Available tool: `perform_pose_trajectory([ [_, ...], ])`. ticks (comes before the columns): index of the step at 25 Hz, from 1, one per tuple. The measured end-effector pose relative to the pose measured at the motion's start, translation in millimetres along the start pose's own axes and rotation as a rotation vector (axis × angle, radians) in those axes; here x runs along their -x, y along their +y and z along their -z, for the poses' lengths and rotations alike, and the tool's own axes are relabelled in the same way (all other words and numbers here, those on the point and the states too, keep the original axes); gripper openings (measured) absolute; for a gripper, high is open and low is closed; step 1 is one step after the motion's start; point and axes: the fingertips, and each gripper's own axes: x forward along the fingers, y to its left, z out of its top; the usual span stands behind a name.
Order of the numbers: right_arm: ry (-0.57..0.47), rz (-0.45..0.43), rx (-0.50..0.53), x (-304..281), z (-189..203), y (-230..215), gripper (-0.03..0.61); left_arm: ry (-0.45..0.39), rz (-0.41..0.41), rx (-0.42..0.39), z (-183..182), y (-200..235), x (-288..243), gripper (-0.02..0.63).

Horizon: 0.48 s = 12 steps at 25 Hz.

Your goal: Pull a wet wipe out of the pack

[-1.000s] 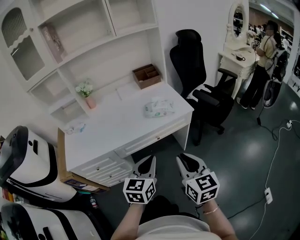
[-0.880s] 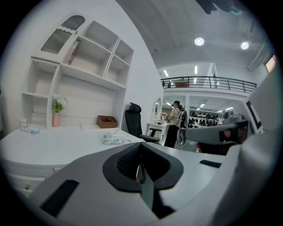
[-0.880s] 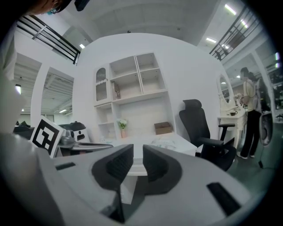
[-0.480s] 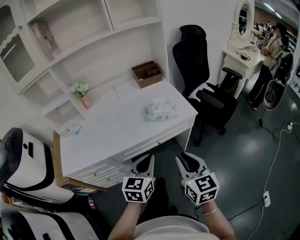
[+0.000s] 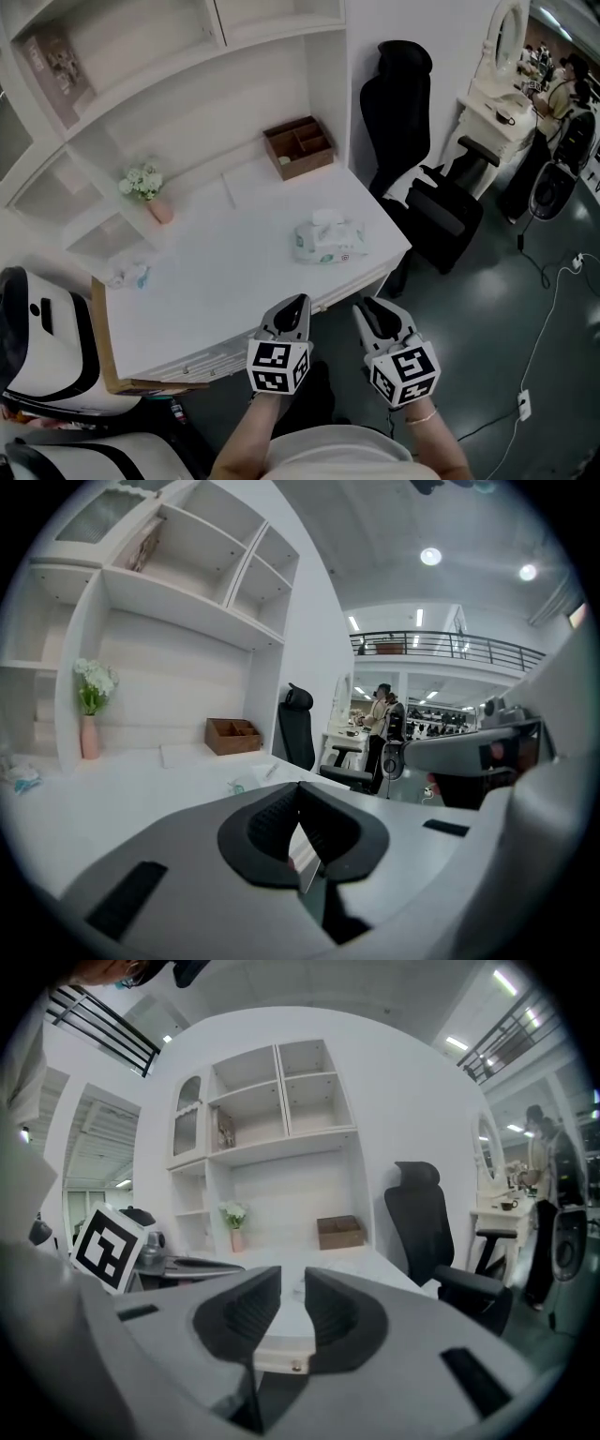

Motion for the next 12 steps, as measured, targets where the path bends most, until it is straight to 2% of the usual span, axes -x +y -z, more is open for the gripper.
perform_pose_trajectory([
  [12, 0.017, 0.067, -0.009, -72.9, -19.7, -26.9, 0.064, 0.028, 0.076, -0.024, -25.9, 39.9, -72.9, -0.008],
])
